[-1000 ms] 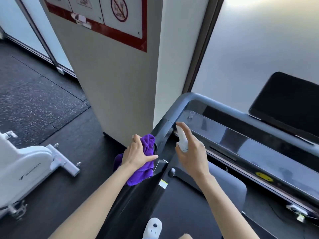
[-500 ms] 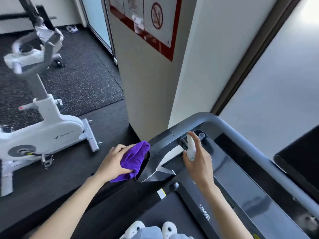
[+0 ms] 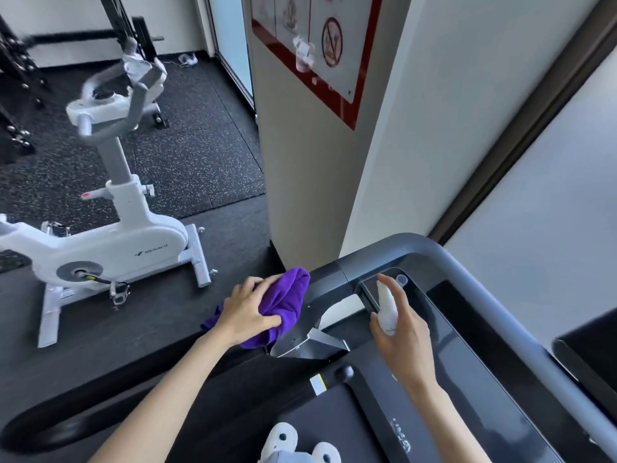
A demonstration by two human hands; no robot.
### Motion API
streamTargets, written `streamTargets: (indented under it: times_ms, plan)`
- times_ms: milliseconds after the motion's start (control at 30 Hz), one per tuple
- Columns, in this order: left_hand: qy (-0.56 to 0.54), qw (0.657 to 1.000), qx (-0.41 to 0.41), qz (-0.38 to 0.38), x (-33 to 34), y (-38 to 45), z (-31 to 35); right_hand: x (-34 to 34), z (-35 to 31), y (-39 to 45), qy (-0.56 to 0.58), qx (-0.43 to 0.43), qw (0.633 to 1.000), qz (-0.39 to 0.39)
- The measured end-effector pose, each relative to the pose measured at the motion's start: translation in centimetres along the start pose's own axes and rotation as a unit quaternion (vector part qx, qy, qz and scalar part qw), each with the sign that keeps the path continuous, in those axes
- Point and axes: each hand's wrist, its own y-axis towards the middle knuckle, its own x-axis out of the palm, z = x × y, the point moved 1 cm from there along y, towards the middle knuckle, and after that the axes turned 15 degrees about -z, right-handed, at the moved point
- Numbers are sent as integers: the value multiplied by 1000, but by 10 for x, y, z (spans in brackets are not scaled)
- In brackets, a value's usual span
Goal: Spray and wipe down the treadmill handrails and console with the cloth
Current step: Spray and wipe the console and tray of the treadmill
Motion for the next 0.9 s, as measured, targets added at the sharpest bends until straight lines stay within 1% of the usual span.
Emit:
streamTargets:
  times_ms: [33,67,100,133,200,233,267,333,367,400,467,533,567,600,667,733,800,900]
  plan:
    - [-24,999,-2,-33,-3,0,0,0,2,0,-1,5,1000,2]
    - [-37,998,-5,-50,-5,1,0,0,4,0,-2,11,1000,5]
    - [-29,998,-9,-48,-4,2,2,0,5,0,-1,17,1000,8]
    - [6,1000,-12,-21,-1,1,4,0,5,-1,2,21,1000,9]
    - [99,993,-16,64,9,2,10,1,7,-2,5,26,1000,6]
    - [124,988,-11,96,12,5,10,1,7,-2,4,28,1000,4]
    - [130,985,-1,111,13,7,9,2,8,-2,4,28,1000,1]
    - [102,988,24,115,9,12,4,3,9,-2,10,30,999,-4]
    - [65,990,34,124,6,13,3,3,9,-1,11,30,999,-5]
    - [20,988,41,149,3,14,4,2,10,0,10,29,1000,-3]
    - [-66,971,55,225,-3,18,14,-1,11,2,8,26,1000,2]
    - [-97,953,79,274,-5,26,33,-3,9,5,5,18,1000,9]
    - [-88,953,89,275,-5,30,44,-4,9,6,4,14,1000,15]
    - [-71,960,89,257,-2,35,55,-6,9,8,4,12,1000,21]
    - [-24,981,50,185,9,43,67,-7,9,10,1,14,1000,25]
    - [24,992,5,125,19,47,64,-8,8,12,-8,10,1000,16]
    - [21,992,2,122,19,45,51,-8,7,15,-30,9,999,1]
    - [-37,986,-22,159,13,32,22,-4,2,23,-72,18,997,-14]
